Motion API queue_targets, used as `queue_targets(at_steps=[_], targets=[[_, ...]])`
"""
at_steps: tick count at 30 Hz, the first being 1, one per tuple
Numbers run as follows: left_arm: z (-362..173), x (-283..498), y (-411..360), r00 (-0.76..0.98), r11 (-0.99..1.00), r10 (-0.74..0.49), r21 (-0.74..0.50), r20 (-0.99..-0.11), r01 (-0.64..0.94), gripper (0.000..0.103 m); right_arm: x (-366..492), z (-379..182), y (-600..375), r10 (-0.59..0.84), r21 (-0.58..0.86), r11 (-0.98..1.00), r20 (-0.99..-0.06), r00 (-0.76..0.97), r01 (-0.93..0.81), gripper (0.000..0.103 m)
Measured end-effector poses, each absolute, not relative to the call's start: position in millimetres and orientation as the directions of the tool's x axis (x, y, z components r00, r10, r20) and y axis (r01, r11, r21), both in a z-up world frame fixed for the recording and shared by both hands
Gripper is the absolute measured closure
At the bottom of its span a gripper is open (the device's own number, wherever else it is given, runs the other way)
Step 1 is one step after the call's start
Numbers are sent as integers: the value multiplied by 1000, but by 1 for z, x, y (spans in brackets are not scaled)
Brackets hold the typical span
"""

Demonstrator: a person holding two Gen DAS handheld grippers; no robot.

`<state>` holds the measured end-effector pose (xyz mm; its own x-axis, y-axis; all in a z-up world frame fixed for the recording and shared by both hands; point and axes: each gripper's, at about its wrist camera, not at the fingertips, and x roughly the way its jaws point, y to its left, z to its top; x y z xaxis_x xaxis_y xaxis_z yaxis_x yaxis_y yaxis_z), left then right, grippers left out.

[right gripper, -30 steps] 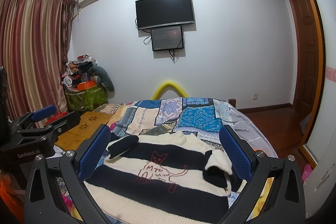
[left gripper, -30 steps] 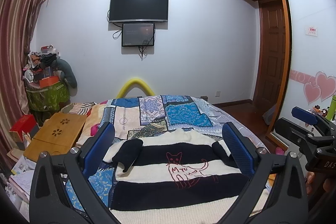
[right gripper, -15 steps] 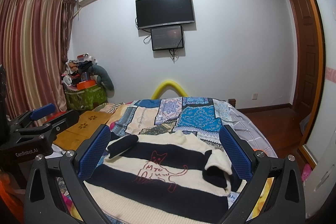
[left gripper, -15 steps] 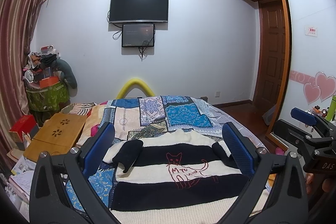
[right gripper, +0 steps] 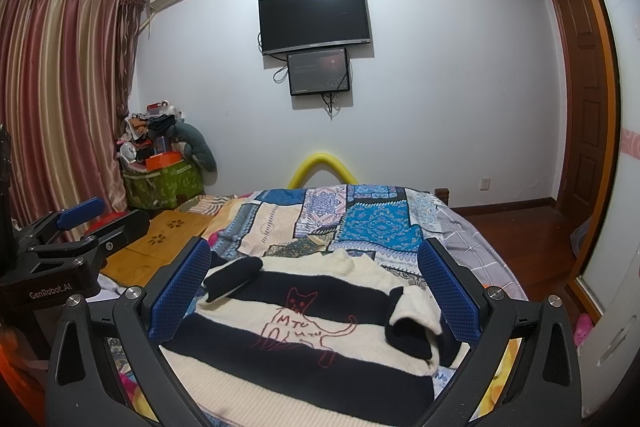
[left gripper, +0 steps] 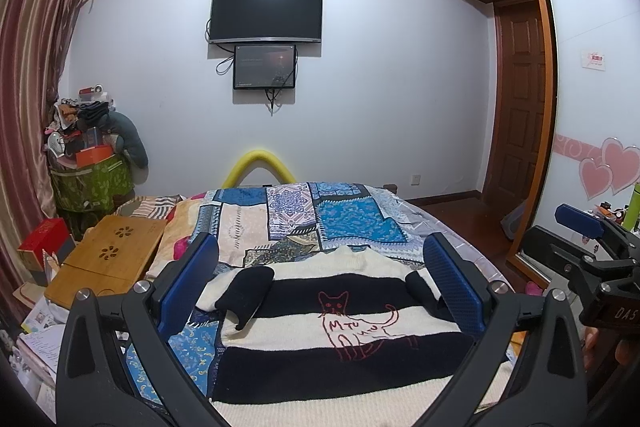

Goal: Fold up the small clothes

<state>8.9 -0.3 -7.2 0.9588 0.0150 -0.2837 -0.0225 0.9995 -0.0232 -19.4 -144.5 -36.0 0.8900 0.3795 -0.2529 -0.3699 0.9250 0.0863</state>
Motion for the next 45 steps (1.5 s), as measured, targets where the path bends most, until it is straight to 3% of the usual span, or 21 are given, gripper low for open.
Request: queue_targets(at_steps=[13, 25, 31, 45], targets=[[-22, 53, 24, 943, 998, 52, -3, -329, -56, 0, 38, -46, -144, 314, 35, 946, -330, 890, -321, 0], [-58, 139, 94, 866, 981, 186, 46, -464, -186, 0, 103, -59, -137, 227, -89, 951, -447, 865, -296, 0], [-85, 188, 144, 786, 970, 219, 44, -578, -238, 0, 139, -63, -133, 237, -84, 945, -491, 838, -316, 0], [-191, 252, 248, 554, 918, 200, -43, -808, -395, 0, 239, -121, -135, 345, 133, 922, -705, 619, -362, 1]])
